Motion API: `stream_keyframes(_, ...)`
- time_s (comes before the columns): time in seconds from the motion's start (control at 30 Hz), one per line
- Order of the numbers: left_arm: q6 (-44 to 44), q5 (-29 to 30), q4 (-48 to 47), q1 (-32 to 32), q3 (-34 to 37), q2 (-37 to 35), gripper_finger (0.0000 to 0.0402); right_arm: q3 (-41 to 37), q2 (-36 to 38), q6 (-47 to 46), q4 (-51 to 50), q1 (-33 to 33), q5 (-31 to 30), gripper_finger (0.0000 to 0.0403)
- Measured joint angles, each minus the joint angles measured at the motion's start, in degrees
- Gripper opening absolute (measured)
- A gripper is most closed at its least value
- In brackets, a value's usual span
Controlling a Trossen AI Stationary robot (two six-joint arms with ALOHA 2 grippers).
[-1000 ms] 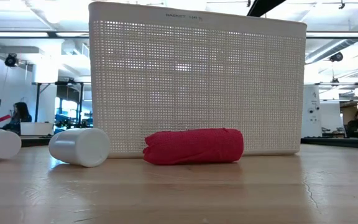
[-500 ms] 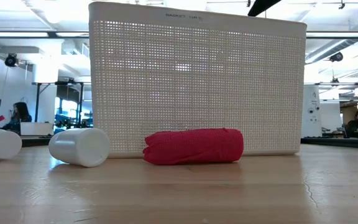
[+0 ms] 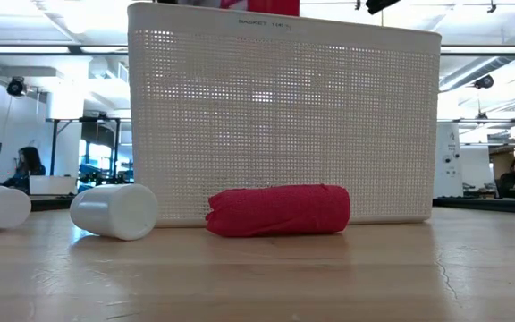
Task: Pick & place medical supplies in basket/bin
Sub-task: Put the red first aid kit into the white basket, then put the left white pill bottle into the white basket
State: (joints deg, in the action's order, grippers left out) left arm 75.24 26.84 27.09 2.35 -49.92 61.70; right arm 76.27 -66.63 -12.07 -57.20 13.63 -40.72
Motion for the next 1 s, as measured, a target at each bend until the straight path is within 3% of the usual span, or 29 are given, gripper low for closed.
stream_keyframes(0.2, 2.1, 12.4, -0.1, 6.2, 3.9, -0.2, 0.0082, 0.0, -0.1, 2.8, 0.1, 0.0, -1.4, 0.0244)
stream_keyframes(0.4, -1.0, 13.8, -3.8, 6.3, 1.5, -0.3, 0.0084, 0.0, -0.2, 4.4, 0.4, 0.0, -1.5, 0.0243)
stream_keyframes(0.57, 2.0, 12.4, -22.2, 6.3, -2.1, 0.1, 0.0106, 0.0, -0.2, 5.2, 0.4, 0.0, -1.5, 0.0242)
stream_keyframes(0.67, 5.5, 4.4, -38.8, 5.9, -5.3, 1.1, 0.014, 0.0, -0.2, 5.2, 0.5, 0.0, -1.5, 0.0242)
stream_keyframes(0.73, 5.3, -2.3, -49.5, 4.0, -10.8, 2.4, 0.0155, 0.0, -0.2, 5.2, 0.5, 0.0, -1.5, 0.0242)
stream_keyframes(0.8, 0.8, -5.2, -59.7, 2.8, -18.5, 4.7, 0.016, 0.0, -0.2, 5.3, 0.6, -0.1, -1.5, 0.0242)
stream_keyframes(1.0, -28.3, -5.5, -88.3, 2.5, -48.8, 20.4, 0.0161, 0.0, -0.3, 5.7, 0.8, -1.0, -1.4, 0.0242)
